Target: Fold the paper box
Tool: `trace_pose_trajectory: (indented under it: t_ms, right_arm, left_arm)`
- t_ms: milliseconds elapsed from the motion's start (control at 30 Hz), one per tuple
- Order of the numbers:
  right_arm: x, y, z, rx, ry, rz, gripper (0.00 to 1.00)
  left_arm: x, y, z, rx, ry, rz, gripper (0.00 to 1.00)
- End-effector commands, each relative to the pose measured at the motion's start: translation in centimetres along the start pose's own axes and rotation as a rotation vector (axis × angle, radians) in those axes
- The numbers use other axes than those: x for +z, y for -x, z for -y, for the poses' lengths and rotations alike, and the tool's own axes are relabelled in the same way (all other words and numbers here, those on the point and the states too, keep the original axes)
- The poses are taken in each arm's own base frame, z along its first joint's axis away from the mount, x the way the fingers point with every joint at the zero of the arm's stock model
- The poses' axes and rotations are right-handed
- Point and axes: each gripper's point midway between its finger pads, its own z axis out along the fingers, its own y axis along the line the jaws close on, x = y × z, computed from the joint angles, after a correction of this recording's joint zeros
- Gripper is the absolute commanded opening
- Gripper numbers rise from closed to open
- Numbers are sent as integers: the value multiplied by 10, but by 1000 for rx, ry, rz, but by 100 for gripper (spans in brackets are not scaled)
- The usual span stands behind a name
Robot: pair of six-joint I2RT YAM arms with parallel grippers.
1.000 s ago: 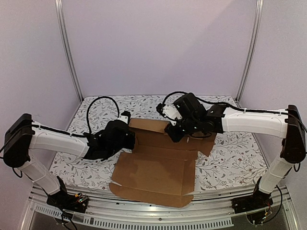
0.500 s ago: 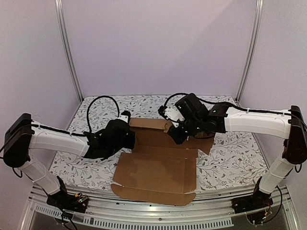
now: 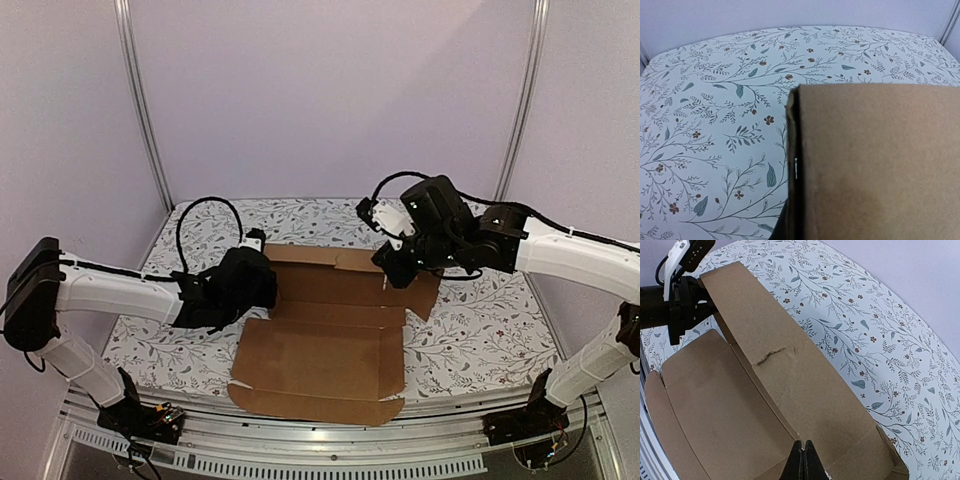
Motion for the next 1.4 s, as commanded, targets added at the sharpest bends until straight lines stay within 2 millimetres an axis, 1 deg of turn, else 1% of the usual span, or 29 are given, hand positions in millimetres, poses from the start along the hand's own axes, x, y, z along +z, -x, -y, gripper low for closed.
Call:
trace_pose_trajectory:
  t_ms: [0,167,200,233,300,333,400,467,533,667,733,933,1067,1133,1367]
  right_arm:
    - [-14,-13,26,-22,-116,-24,3]
    - [-28,-19,51,-15,-219,-21,11]
    - [-32,-20,57,-9,-238,-17,12]
    - [-35,-22,63,-2,-257,-17,13]
    - [-39,-26,73,20,-276,-16,20]
    - [-40,-29,77,37,-275,-17,22]
    - [-40,-34,81,71,-262,-13,22]
    - [-38,-39,84,106,-249,-6,17]
    - [-33,-42,82,136,-223,2,12]
    - [-21,-39,74,157,-176,15,0]
    - [-14,-36,72,191,-163,24,0]
    - [2,-28,65,202,-114,24,0]
    - [14,-29,61,207,-91,7,0]
    - [21,-34,59,211,-85,-12,0]
    - [38,-33,46,260,-25,-8,0]
  left_arm:
    - [-11,15,-5,-24,31,28,0]
    - [-13,20,-17,-35,52,33,0]
    - [-13,15,-22,-21,67,10,0]
    - [-13,14,-25,-22,73,3,0]
    - [-12,13,-30,-27,77,-8,0]
    - [-12,12,-32,-31,78,-14,0]
    - [-11,10,-36,-44,75,-30,0]
    - [-11,8,-38,-59,68,-47,0]
    - [-11,6,-38,-72,59,-61,0]
    - [-13,4,-37,-99,46,-78,0]
    - [-13,2,-37,-105,46,-88,0]
    - [-14,-3,-37,-110,46,-112,0]
    - [-14,-2,-34,-115,39,-127,0]
    - [-13,-3,-32,-115,32,-136,0]
    - [-10,-7,-26,-124,17,-160,0]
